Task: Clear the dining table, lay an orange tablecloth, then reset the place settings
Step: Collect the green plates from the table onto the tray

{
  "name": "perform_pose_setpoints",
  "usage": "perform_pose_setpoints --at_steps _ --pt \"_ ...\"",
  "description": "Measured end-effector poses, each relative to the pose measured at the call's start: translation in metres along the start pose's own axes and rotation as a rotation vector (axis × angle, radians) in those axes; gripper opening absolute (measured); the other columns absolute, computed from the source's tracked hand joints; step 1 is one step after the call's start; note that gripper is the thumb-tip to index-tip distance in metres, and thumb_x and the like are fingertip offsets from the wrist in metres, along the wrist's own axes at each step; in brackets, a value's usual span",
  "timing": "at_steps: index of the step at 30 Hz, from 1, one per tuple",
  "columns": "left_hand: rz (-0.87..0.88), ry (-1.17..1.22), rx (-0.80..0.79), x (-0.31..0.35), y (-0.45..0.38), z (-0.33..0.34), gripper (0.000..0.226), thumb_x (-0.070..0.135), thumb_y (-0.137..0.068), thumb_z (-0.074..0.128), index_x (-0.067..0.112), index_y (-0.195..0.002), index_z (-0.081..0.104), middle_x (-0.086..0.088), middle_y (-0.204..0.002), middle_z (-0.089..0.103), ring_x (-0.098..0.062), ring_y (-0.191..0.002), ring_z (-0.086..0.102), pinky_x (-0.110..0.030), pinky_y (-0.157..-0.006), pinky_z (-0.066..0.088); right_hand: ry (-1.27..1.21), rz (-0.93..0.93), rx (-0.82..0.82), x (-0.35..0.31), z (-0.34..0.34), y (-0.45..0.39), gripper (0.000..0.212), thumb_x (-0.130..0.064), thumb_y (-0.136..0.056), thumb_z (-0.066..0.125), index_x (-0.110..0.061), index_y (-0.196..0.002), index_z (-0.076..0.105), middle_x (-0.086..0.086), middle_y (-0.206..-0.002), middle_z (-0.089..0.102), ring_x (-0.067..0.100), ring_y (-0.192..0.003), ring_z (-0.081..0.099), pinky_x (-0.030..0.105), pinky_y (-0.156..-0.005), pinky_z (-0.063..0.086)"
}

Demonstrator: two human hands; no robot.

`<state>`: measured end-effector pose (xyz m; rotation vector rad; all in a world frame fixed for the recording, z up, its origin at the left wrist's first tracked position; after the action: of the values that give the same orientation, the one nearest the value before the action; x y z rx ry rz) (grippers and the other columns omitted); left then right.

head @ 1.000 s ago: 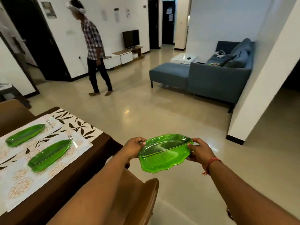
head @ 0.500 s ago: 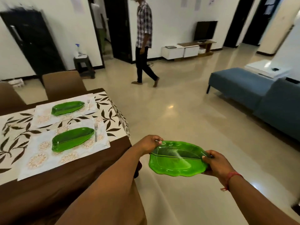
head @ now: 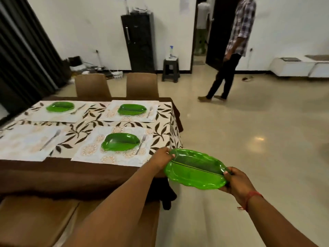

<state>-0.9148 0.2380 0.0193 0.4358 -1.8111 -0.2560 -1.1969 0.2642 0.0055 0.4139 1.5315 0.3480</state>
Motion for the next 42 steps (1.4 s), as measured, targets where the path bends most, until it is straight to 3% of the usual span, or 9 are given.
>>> perform_pose_setpoints --at_steps 6,10,19,23,27,31,33,37,42 --pt "-0.088 0.128 0.302 0.003 -0.002 -0.038 0.015 0.015 -0.091 0.066 0.012 -0.105 0.061 -0.017 -0.102 0.069 -0.029 -0.082 0.069 -0.038 -0.060 0.059 0.012 -0.010 -0.216 -0.043 0.048 -0.067 0.018 0.000 -0.103 0.039 -0.002 -0.101 0.057 0.019 -0.095 0.063 0.031 -0.081 0.064 0.044 -0.071 0.056" --pt "-0.123 0.255 0.441 -0.005 -0.020 -0.077 0.012 0.012 -0.093 0.065 0.014 -0.102 0.057 -0.019 -0.108 0.068 -0.027 -0.083 0.067 -0.042 -0.071 0.060 0.025 0.011 -0.355 -0.056 0.104 -0.106 0.020 0.003 -0.102 0.039 -0.005 -0.097 0.057 0.016 -0.096 0.064 0.030 -0.083 0.064 0.043 -0.067 0.057" --pt "-0.238 0.194 0.605 -0.043 -0.095 -0.188 0.028 0.015 -0.098 0.062 0.013 -0.126 0.059 -0.010 -0.088 0.062 -0.017 -0.064 0.060 -0.024 -0.047 0.050 0.563 -0.044 -0.553 -0.078 0.249 -0.214 0.013 0.001 -0.089 0.062 -0.007 -0.099 0.060 0.020 -0.088 0.063 0.029 -0.072 0.061 0.037 -0.057 0.056" --pt "-0.247 0.184 0.609 -0.050 -0.134 -0.227 0.024 0.017 -0.098 0.064 0.013 -0.121 0.061 -0.009 -0.092 0.064 -0.020 -0.071 0.063 -0.029 -0.054 0.055 0.746 -0.115 -0.636 -0.094 0.311 -0.255 0.020 -0.002 -0.088 0.059 -0.018 -0.098 0.063 0.015 -0.086 0.064 0.028 -0.074 0.061 0.047 -0.068 0.057" --pt "-0.276 0.224 0.670 -0.071 -0.154 -0.245 0.025 0.019 -0.098 0.063 0.007 -0.121 0.064 -0.017 -0.105 0.067 -0.026 -0.078 0.066 -0.032 -0.060 0.058 0.984 -0.242 -0.733 -0.085 0.362 -0.273 0.022 -0.003 -0.087 0.060 -0.022 -0.100 0.062 0.004 -0.086 0.064 0.025 -0.082 0.062 0.036 -0.076 0.052" --pt "-0.375 0.560 0.785 -0.093 -0.169 -0.263 0.019 0.018 -0.101 0.058 0.004 -0.115 0.060 -0.022 -0.113 0.063 -0.032 -0.094 0.065 -0.048 -0.087 0.058 1.049 -0.289 -0.802 -0.077 0.417 -0.299 0.020 0.000 -0.087 0.060 -0.018 -0.097 0.062 0.008 -0.085 0.064 0.026 -0.085 0.062 0.034 -0.077 0.050" --pt "-0.429 0.696 0.813 -0.102 -0.169 -0.262 0.011 0.016 -0.102 0.056 0.005 -0.101 0.056 -0.021 -0.107 0.058 -0.027 -0.086 0.062 -0.044 -0.083 0.059 1.102 -0.285 -0.843 -0.069 0.441 -0.310 0.021 0.000 -0.087 0.058 -0.014 -0.101 0.063 0.014 -0.094 0.068 0.030 -0.091 0.064 0.034 -0.081 0.050" --pt "-0.529 0.899 0.899 -0.116 -0.173 -0.246 0.025 0.009 -0.100 0.058 0.002 -0.122 0.047 -0.018 -0.104 0.057 -0.023 -0.083 0.058 -0.041 -0.083 0.054 1.146 -0.291 -0.943 -0.053 0.480 -0.322 0.024 -0.002 -0.090 0.056 -0.011 -0.112 0.058 0.018 -0.106 0.067 0.034 -0.098 0.063 0.035 -0.085 0.051" --pt "-0.651 0.890 0.895 -0.122 -0.190 -0.222 0.030 0.017 -0.100 0.059 0.009 -0.128 0.051 -0.012 -0.127 0.060 -0.027 -0.117 0.059 -0.041 -0.094 0.046 1.222 -0.278 -1.035 -0.040 0.511 -0.333 0.025 -0.003 -0.091 0.053 -0.010 -0.115 0.055 0.017 -0.113 0.063 0.030 -0.100 0.059 0.028 -0.080 0.043"
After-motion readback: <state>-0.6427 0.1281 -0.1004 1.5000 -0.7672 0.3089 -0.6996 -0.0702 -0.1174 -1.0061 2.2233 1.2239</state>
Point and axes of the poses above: each hand's wrist, its own y-axis away from the middle knuckle, its own z-axis out of the palm, x = y × z, the point moved 2 cm from there along -y, towards the middle knuckle
